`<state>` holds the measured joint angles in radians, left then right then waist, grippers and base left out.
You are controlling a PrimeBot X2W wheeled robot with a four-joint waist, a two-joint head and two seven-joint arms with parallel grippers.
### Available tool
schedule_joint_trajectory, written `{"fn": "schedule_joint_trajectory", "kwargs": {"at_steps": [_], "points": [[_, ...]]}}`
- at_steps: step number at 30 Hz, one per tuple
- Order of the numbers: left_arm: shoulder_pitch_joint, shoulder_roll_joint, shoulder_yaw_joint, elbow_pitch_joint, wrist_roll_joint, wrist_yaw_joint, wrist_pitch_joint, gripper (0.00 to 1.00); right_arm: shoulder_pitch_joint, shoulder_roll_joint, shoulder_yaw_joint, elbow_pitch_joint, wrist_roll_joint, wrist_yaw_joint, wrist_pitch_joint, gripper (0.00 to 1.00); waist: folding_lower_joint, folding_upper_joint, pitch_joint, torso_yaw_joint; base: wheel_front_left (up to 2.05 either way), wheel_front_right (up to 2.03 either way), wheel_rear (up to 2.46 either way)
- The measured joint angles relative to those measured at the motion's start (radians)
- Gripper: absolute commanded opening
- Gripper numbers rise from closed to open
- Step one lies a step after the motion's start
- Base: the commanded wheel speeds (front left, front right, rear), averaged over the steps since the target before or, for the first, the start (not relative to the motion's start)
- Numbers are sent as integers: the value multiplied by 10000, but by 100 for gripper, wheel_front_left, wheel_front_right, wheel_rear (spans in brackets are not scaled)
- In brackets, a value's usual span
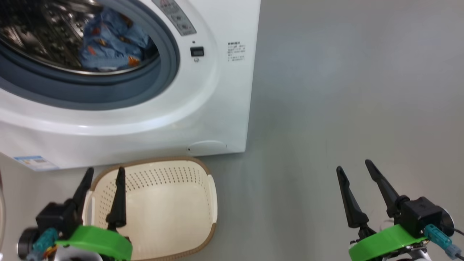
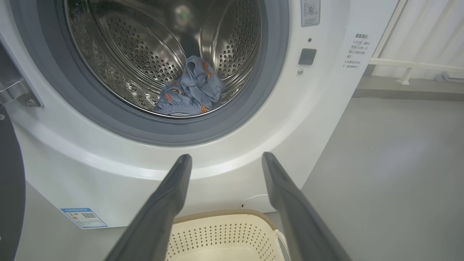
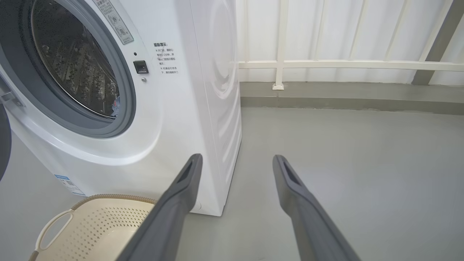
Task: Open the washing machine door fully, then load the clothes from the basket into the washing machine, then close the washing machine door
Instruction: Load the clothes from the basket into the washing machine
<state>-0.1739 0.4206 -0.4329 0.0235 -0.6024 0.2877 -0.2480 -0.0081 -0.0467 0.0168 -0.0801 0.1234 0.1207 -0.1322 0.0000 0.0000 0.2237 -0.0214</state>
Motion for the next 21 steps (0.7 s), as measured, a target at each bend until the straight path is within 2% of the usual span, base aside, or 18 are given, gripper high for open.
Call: {"fn": "schedule_joint_trajectory", "kwargs": {"at_steps": [5,10,15,21], "points": [[769,-343,347,-201,50,161,-2,100,365,6,-10,-27,54,2,33,100,0,0,-592,1,0,0,0],[1466,-869,941,-508,370,123,-71,100,705,10,-8,-56,146,0,90,100,0,0,-1168,8,0,0,0],[2105,-1327,1492,-608,963,-244,-73,100,978,13,-2,-56,316,0,138,100,-1,0,-1695,27,0,0,0],[2591,-1925,2119,-679,1797,-986,-73,100,1146,15,36,-61,383,2,171,100,0,0,-2149,48,0,0,0]]}}
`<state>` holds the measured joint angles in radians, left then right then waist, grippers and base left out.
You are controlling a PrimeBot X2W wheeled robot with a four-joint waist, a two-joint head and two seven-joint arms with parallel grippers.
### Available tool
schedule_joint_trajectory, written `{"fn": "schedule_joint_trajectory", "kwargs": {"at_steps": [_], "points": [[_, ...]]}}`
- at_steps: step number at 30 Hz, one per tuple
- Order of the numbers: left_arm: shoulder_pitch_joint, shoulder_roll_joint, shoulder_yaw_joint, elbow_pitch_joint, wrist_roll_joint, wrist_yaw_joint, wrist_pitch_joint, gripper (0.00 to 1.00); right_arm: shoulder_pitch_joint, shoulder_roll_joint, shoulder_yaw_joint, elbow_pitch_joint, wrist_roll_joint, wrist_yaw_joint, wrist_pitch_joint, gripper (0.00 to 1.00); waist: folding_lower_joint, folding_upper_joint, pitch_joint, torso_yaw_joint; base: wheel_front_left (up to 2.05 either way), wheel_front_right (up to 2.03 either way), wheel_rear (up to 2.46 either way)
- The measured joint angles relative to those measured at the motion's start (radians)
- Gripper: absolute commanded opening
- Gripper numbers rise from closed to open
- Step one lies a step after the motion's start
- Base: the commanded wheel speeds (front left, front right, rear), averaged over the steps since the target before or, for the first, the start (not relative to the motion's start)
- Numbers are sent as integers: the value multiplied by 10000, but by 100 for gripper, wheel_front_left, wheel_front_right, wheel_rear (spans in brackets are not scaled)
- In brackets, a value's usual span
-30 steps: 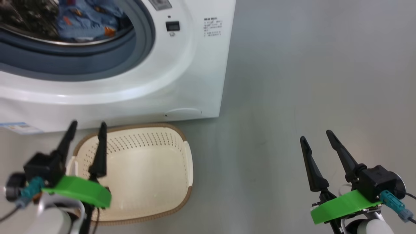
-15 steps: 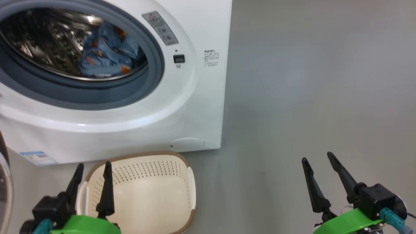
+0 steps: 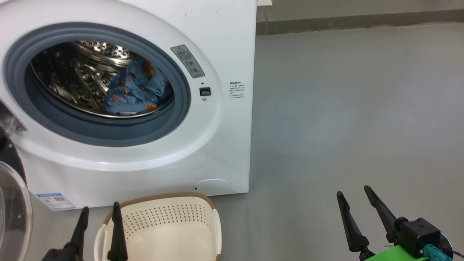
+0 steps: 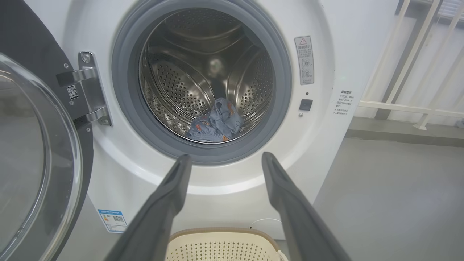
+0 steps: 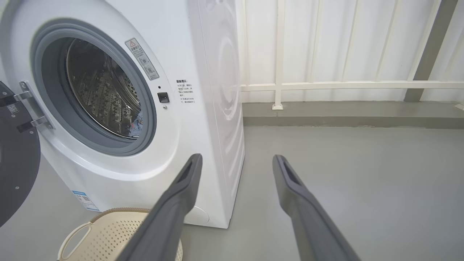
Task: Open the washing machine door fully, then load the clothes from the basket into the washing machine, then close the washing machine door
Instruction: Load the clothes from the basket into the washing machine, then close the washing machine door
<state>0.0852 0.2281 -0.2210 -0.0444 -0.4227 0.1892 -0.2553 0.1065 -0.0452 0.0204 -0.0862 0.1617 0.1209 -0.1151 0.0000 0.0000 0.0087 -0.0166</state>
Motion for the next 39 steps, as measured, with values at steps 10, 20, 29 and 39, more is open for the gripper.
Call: {"fn": "schedule_joint_trajectory", "kwargs": {"at_steps": [10,20,29,39], "points": [[332,-907,834,265,913,-1034,0,100,26,6,35,13,90,-2,-10,100,0,0,-169,-43,0,0,0],[332,-1381,1361,451,1457,-1618,0,100,26,6,54,71,104,0,-98,100,0,0,-223,-93,0,0,0],[331,-1609,1611,625,1639,-1954,0,100,26,6,92,140,104,-2,-100,100,0,0,-243,-109,0,0,0],[327,-1758,1726,775,1726,-2130,0,100,25,6,144,199,104,-2,-102,100,0,0,-273,-125,0,0,0]]}}
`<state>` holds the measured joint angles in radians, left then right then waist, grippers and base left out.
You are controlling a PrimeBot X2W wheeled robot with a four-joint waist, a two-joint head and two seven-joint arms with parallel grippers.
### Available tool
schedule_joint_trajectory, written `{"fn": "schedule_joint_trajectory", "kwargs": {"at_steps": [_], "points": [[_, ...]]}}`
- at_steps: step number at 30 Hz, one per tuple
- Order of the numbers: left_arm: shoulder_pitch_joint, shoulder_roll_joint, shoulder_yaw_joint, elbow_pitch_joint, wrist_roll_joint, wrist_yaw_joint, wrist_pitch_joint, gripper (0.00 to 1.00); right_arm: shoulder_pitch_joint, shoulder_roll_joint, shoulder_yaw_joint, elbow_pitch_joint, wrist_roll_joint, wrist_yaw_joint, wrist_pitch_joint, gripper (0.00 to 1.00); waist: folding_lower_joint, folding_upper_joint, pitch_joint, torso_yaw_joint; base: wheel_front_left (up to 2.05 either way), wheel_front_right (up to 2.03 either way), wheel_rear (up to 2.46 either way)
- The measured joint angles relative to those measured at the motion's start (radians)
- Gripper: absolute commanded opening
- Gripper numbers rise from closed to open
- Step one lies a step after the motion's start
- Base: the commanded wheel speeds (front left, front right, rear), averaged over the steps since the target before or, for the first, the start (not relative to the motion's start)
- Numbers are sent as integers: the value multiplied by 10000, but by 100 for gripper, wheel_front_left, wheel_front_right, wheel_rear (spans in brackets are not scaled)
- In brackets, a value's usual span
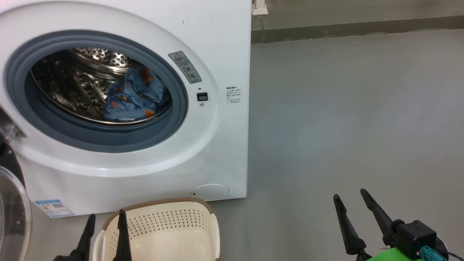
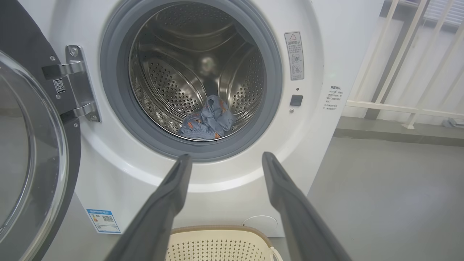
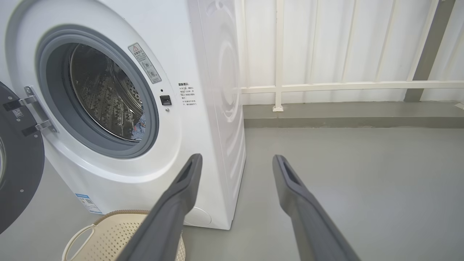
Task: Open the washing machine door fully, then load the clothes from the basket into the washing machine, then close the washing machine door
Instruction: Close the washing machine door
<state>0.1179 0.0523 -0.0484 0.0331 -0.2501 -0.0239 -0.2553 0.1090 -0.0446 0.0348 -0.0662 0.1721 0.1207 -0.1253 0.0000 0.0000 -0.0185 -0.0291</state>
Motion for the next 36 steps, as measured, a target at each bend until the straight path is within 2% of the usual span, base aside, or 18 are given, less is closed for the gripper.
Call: {"fn": "schedule_joint_trajectory", "kwargs": {"at_steps": [9,28,36], "points": [[0,-38,50,42,82,-167,0,100,0,0,10,23,0,0,-10,100,-1,0,3,-8,0,0,0],[-3,-48,96,153,84,-215,0,100,0,0,10,86,63,0,-13,100,0,0,52,91,-1,1,0],[-18,-50,105,299,58,-161,0,100,-3,0,10,127,69,0,-86,100,0,0,76,106,-73,73,0]]}}
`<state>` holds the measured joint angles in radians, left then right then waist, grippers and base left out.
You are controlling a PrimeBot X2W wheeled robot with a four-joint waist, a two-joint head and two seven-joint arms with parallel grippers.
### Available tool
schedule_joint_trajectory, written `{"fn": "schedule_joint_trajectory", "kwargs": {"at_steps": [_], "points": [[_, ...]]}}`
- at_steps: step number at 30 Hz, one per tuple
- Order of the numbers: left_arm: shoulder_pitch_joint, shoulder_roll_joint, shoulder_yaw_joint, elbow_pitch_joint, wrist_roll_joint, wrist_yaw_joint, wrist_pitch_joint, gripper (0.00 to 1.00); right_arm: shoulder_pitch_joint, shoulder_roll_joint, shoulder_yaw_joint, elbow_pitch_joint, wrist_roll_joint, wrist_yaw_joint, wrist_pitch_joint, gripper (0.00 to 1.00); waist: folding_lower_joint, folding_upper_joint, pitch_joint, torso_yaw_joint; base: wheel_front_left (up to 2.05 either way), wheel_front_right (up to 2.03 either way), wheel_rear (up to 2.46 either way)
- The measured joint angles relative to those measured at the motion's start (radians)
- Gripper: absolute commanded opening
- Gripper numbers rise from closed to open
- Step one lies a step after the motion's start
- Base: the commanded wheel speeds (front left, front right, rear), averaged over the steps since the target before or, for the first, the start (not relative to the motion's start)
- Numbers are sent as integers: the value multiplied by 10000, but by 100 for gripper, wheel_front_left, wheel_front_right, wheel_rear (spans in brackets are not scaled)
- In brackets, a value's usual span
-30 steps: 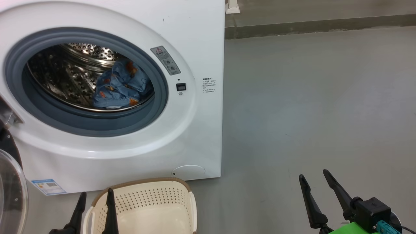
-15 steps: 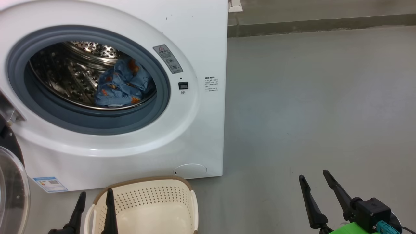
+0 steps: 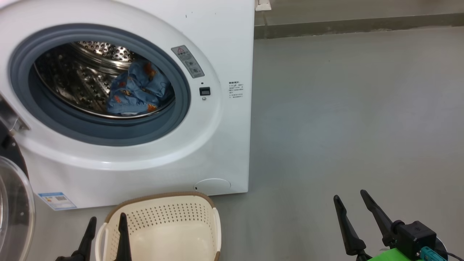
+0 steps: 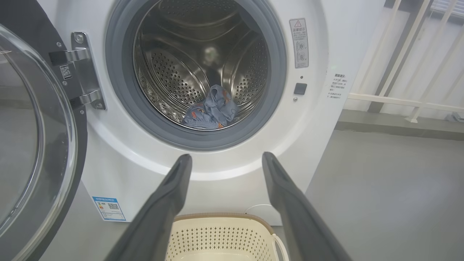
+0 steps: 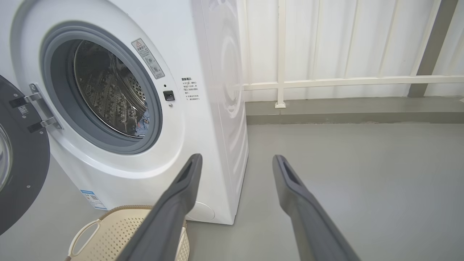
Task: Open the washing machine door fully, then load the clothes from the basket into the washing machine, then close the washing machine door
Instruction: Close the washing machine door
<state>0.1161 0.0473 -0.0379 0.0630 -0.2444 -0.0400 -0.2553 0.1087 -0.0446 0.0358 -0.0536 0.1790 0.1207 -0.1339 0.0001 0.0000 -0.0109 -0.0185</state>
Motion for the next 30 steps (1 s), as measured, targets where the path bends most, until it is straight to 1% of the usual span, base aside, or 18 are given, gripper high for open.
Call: {"fn": "schedule_joint_trajectory", "kwargs": {"at_steps": [10,11,16,21,30], "points": [[-8,-6,25,-77,-75,6,0,100,-2,0,-2,12,0,0,0,100,0,0,11,42,-183,183,0],[-9,-4,44,-92,-59,67,0,100,-1,0,-2,17,0,2,0,100,0,0,11,48,-176,176,0],[-8,-6,50,-125,-46,92,0,100,-1,2,-2,25,0,0,0,100,-1,0,21,62,-135,135,0],[-7,-6,50,-127,-42,90,0,100,-1,2,0,52,0,2,0,100,0,0,26,68,-67,67,0],[-8,-6,42,-127,17,44,0,100,-3,2,0,102,0,2,-2,100,-1,0,14,42,-4,4,0]]}}
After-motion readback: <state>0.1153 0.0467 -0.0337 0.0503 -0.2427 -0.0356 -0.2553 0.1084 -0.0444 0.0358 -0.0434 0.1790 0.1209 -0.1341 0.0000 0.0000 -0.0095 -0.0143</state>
